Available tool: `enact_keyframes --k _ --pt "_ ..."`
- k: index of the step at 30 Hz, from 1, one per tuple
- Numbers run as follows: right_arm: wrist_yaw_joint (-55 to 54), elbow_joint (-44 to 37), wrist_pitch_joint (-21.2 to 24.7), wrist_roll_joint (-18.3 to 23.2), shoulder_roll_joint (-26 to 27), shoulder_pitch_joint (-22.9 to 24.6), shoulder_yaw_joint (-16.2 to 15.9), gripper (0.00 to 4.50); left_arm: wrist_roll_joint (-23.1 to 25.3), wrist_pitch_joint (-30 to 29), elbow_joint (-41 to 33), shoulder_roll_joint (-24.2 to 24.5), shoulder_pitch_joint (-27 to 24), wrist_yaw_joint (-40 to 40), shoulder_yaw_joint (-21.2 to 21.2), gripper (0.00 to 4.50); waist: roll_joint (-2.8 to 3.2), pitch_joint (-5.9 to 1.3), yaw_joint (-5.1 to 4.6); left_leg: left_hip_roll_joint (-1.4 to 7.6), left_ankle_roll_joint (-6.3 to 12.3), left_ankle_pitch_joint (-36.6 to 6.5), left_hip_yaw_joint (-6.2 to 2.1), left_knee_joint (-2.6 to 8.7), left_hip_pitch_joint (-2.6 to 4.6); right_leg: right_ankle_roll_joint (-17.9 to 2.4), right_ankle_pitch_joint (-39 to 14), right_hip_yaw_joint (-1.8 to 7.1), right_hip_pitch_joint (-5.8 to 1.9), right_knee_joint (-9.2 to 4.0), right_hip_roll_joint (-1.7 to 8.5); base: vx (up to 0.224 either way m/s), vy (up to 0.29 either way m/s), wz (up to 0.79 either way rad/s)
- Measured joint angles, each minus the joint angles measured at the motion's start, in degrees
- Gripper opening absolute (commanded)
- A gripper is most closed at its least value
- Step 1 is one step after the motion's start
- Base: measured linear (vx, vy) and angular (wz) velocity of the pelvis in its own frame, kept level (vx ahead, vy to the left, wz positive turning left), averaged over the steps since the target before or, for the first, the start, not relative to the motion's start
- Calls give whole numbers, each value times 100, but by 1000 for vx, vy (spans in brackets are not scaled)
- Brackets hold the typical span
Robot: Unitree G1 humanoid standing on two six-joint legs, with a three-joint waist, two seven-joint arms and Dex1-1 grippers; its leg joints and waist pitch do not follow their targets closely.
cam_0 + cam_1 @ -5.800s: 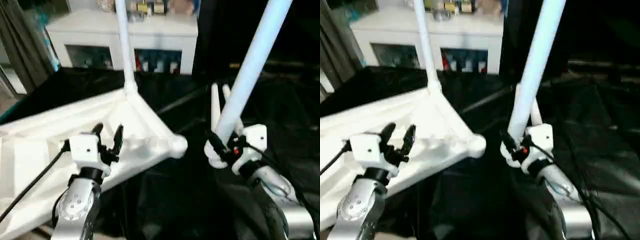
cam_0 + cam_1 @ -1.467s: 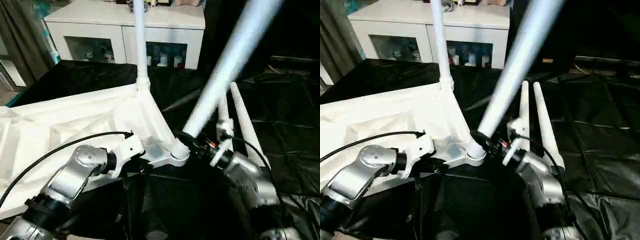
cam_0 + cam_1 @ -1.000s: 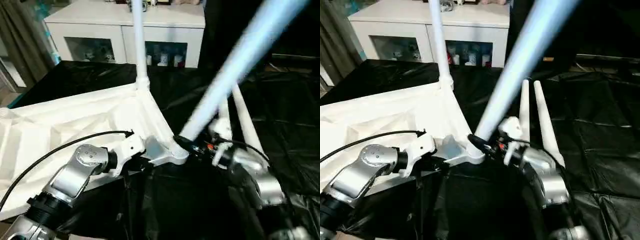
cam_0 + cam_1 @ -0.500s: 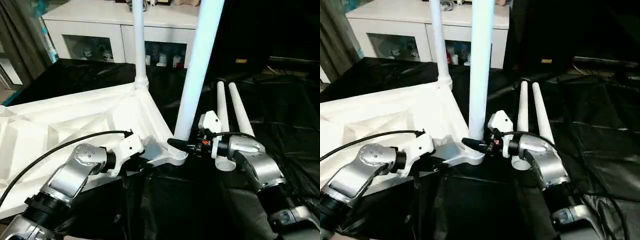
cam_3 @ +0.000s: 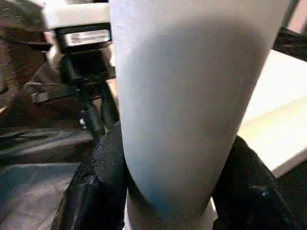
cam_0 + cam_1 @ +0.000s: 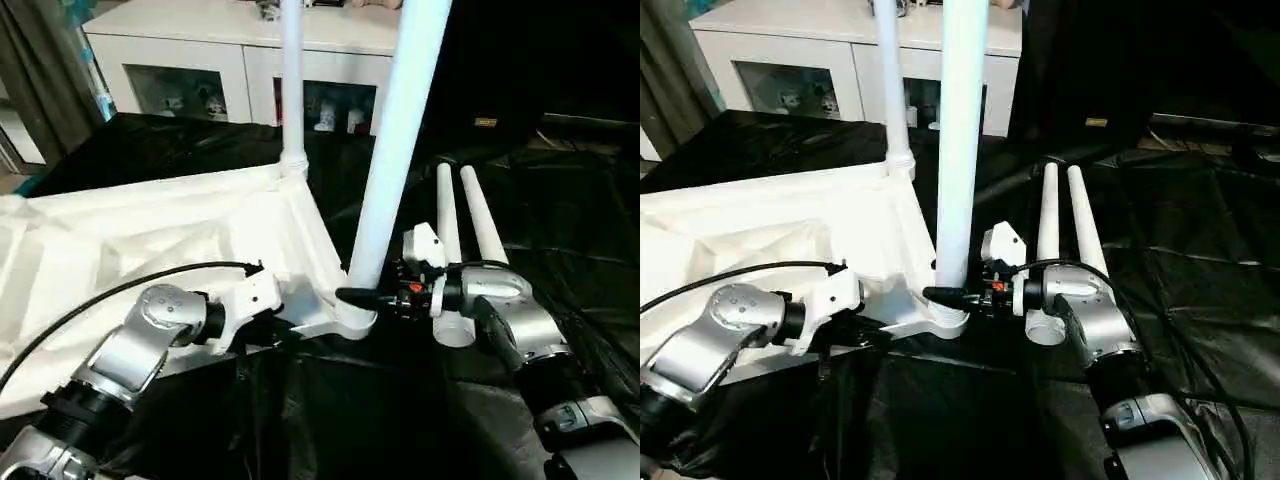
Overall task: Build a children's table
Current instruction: Insert table leg to table base
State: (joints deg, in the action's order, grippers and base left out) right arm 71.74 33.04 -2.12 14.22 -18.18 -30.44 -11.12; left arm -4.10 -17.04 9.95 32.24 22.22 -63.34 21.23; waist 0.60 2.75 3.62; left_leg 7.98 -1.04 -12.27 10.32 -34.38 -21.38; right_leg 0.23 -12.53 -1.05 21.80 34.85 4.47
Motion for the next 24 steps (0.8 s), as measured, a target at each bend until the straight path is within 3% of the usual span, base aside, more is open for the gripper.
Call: enact_keyframes --k 9,14,19,24 --pt "22 238 -198 -3 67 -97 23 188 0 109 251 -11 140 -122 -5 0 -1 26 2 0 -1 0 2 21 13 -2 0 0 -3 0 0 0 0 0" --pt "-640 420 -195 -16 349 -166 210 188 95 15 404 -103 280 95 -62 0 -26 61 -14 0 -7 3 3 45 24 -2 0 1 3 2 0 0 0 0" --pt "-2490 502 2 -157 797 -179 564 188 264 -884 501 -698 619 1065 -159 0 -45 93 -38 0 -23 12 4 49 22 19 -13 4 17 -2 0 0 0 0" --pt "-3712 736 -80 -387 1139 -338 731 188 389 -1585 498 -1239 800 1843 -267 0 -45 94 -43 0 -39 22 4 62 22 17 -11 4 27 -3 0 0 0 0"
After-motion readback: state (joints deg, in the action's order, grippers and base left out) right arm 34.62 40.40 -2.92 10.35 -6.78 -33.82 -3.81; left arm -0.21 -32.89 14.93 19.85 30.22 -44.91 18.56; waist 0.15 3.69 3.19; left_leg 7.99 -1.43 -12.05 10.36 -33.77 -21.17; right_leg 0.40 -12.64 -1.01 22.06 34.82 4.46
